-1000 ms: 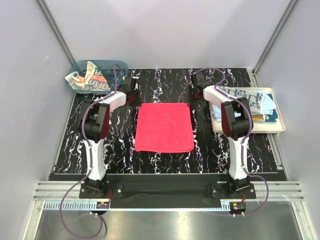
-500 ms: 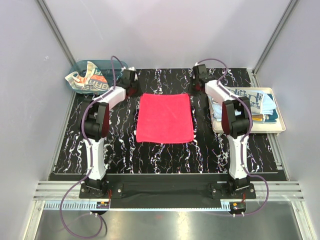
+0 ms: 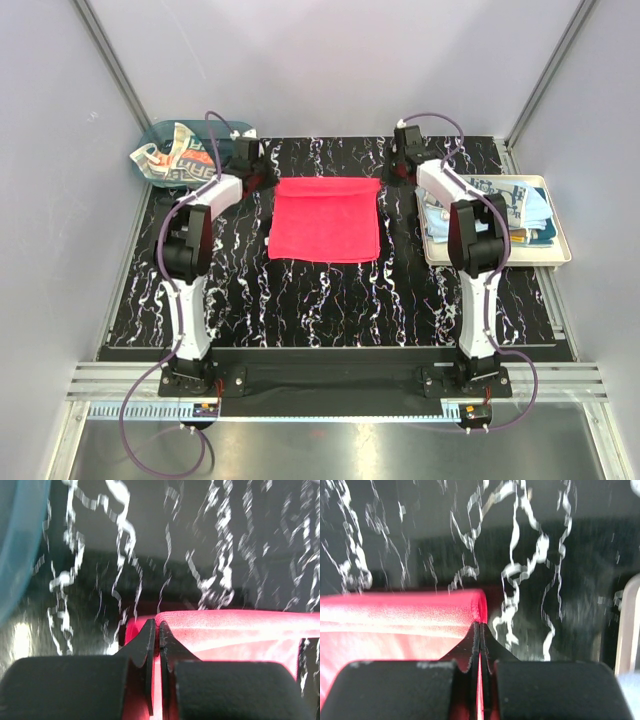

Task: Fold and stack the towels
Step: Fold the towel

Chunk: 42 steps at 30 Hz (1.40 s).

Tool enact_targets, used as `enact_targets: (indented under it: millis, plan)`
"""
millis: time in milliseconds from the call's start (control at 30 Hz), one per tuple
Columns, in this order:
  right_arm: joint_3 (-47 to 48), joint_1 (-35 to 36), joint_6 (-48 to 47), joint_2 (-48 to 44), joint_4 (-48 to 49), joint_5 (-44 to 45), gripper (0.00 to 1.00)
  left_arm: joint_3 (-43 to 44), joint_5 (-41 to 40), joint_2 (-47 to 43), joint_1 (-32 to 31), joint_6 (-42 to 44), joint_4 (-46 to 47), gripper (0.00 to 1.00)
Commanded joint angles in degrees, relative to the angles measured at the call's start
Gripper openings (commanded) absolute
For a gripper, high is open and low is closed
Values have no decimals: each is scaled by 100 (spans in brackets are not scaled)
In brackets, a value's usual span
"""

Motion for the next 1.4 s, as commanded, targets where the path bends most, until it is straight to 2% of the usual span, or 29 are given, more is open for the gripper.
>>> enact_targets:
  millis: [0,167,567,967,1367]
  plan:
    - [-544,-27,72,-752,250,-147,0,-375,-19,-626,39,-139,291,0]
    - [-1527,-27,257,-1359,522,-322,0,-1149,-27,-1083,-49,-412,572,0]
    - [-3145,245,565,-2475,769,-542,0,-2362,-704,-1971,-383,-781,256,0]
    - [-3885,553,627,-3064,716,-323,0,-3110,-933,-2753,-444,-869,177,0]
    - [-4175,641,697,-3381,646,-147,0,-3655,-889,-3307,-602,-825,239,0]
